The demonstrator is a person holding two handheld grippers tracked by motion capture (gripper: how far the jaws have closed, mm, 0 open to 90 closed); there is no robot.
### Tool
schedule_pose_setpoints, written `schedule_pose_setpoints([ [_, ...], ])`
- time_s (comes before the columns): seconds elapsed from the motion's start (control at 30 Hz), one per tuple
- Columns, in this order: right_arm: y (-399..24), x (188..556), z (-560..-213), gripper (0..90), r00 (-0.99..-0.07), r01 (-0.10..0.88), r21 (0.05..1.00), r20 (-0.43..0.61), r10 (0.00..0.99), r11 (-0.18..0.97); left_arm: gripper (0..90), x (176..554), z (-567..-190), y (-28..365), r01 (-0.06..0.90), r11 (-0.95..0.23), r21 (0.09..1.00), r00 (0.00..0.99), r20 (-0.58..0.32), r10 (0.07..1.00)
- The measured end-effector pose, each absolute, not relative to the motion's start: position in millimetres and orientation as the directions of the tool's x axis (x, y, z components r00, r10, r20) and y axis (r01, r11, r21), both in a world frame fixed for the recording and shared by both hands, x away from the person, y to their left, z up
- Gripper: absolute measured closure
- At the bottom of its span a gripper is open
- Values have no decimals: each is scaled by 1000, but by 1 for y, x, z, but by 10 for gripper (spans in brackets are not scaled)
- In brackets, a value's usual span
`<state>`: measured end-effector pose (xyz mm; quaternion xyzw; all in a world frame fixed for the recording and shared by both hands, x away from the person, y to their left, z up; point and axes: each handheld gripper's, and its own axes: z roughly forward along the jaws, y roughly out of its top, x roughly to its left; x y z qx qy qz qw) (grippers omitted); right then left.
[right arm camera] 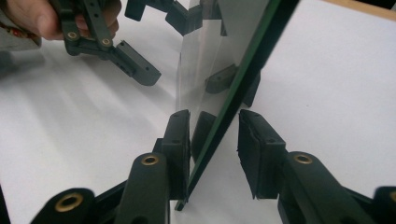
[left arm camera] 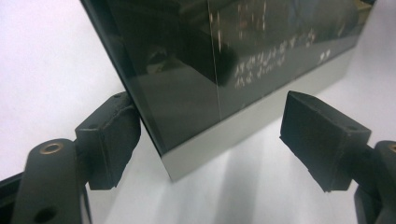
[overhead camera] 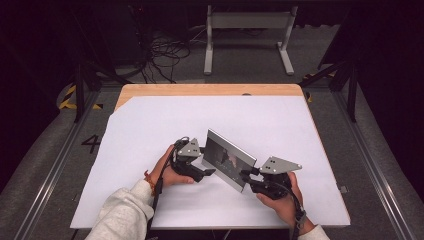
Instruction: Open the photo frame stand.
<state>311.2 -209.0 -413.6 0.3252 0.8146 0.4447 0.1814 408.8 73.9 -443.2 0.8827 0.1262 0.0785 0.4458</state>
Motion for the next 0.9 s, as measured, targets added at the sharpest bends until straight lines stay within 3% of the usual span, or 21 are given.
schedule_pose_setpoints([
  [0.23, -219, 301, -403, 802, -732, 338, 869, 0, 681, 362, 220, 414, -437, 73, 167, -501, 849, 942, 14, 337],
  [0.5, -219, 301, -405, 808, -731, 337, 873, 6, 683, 352, 297, 414, -436, 67, 159, -514, 843, 948, 15, 318],
  [0.77, -221, 305, -409, 808, -725, 349, 879, 33, 688, 325, 448, 409, -432, 82, 166, -540, 825, 949, 15, 314],
  [0.9, -220, 306, -411, 807, -727, 352, 877, 35, 686, 328, 462, 400, -431, 87, 163, -558, 814, 948, 28, 317],
])
